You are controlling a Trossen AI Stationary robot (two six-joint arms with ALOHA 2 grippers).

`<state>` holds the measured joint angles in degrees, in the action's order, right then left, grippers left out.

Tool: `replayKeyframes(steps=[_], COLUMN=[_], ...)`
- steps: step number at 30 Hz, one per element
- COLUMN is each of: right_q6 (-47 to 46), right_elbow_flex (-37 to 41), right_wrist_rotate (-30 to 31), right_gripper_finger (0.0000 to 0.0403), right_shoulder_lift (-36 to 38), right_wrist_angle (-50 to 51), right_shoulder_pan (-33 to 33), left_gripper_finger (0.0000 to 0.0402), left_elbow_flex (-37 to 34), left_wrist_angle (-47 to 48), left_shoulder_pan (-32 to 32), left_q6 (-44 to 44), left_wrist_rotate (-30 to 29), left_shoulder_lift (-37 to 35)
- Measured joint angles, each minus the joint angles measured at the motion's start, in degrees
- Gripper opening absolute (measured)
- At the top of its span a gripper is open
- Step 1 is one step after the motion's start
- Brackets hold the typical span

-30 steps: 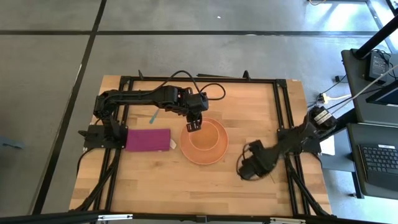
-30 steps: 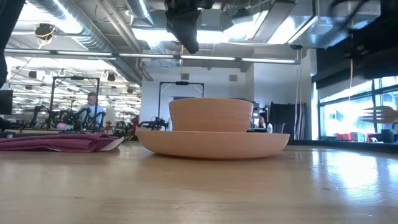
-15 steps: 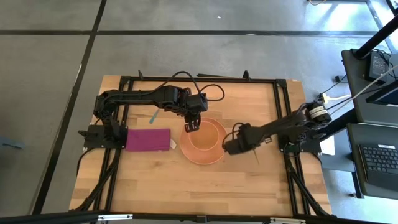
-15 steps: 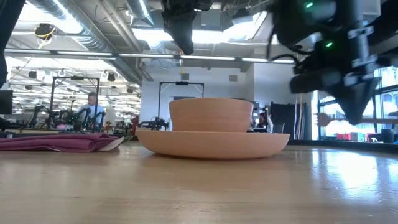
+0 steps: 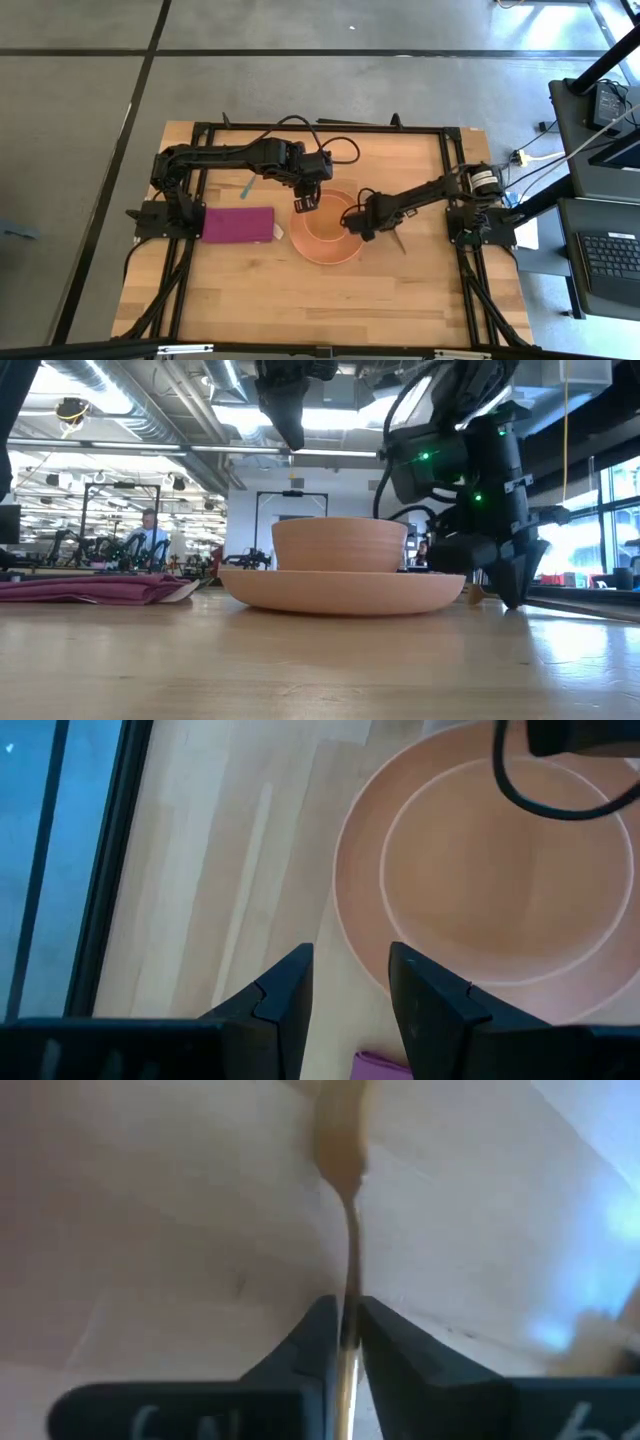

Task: Set table place
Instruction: Move the gold fork to the right of the orange plate

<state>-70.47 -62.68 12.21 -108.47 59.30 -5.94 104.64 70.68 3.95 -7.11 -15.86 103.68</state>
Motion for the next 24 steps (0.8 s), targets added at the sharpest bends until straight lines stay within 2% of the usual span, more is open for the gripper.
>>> replayKeyframes(steps=[9, 17, 24], right_q6=[4.95, 3.23, 3.50], right_elbow_flex=[-5.09, -11.03, -11.07], right_wrist_rotate=[1.83, 8.67, 12.59], right_gripper_finger=[0.0071, 0.0073, 0.0048], right_shoulder_lift=[0.60, 0.66, 0.64], right_wrist_angle=[0.85, 13.20, 11.55], right_shoulder_pan=[0.11, 0.09, 1.60], left_gripper_finger=[0.0125, 0.0125, 0.0125], left_elbow_flex=[0.02, 0.02, 0.02], left_wrist_angle=[0.84, 2.35, 2.60], left_shoulder_pan=[0.00, 0.00, 0.00], left_q6=[-0.06, -0.37, -1.51], left_wrist_rotate=[-0.13, -0.15, -0.15], left_shoulder_lift=[0.00, 0.00, 0.00])
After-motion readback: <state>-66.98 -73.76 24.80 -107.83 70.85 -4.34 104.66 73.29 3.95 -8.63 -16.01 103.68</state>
